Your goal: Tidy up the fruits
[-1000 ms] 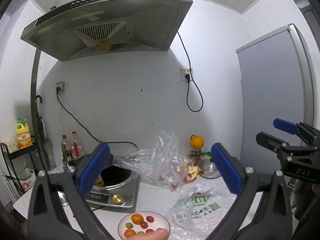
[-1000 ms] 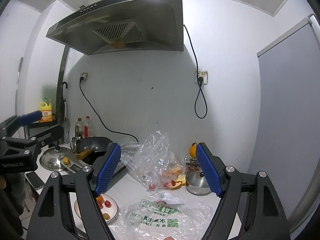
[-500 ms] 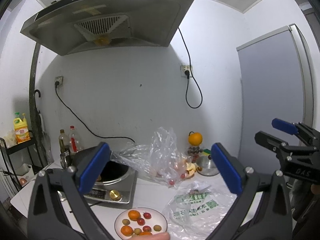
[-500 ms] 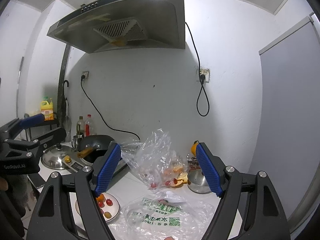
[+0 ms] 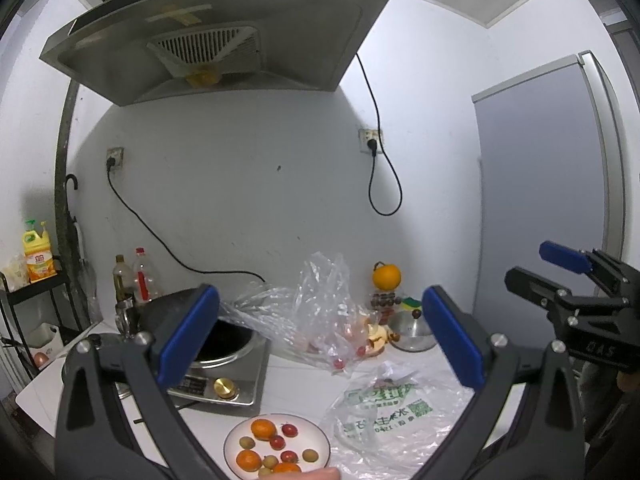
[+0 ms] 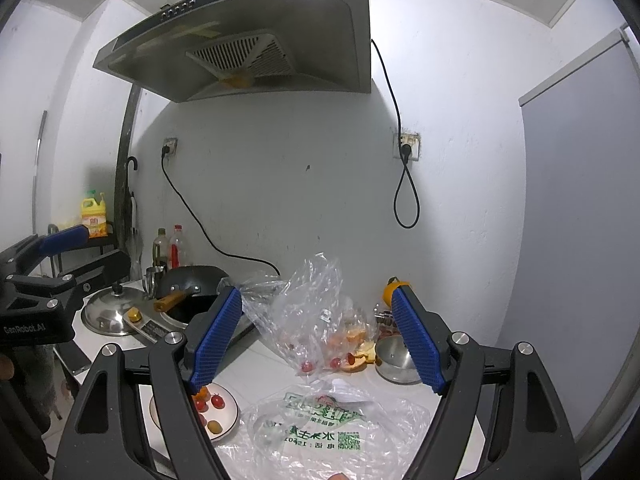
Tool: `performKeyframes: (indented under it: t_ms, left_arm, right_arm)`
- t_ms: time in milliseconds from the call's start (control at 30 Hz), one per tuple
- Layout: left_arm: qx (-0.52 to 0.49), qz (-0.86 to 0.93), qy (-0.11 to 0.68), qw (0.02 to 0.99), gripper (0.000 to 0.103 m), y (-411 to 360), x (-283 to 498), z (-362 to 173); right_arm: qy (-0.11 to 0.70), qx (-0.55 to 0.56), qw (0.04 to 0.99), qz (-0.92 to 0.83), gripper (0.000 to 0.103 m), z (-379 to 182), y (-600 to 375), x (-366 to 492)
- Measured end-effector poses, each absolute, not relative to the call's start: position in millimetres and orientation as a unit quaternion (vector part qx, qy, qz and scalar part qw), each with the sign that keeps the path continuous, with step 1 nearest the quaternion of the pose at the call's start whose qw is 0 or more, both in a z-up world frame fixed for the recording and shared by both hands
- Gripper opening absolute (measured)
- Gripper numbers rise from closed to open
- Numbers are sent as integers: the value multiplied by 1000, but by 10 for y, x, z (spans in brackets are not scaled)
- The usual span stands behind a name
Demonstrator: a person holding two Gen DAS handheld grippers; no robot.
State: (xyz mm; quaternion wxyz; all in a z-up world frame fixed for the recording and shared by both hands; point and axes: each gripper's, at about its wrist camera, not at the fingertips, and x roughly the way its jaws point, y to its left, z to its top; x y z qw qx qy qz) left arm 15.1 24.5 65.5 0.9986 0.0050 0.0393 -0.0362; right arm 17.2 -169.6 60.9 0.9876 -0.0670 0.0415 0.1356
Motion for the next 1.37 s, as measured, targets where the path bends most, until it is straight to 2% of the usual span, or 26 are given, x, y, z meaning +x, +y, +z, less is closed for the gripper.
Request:
performKeyframes:
  t_ms: [1367]
  left_arm:
    - [-5, -55, 32, 998, 102, 264, 195, 587]
  right_arm:
    - [55, -70, 987, 136, 80, 529, -1643, 267]
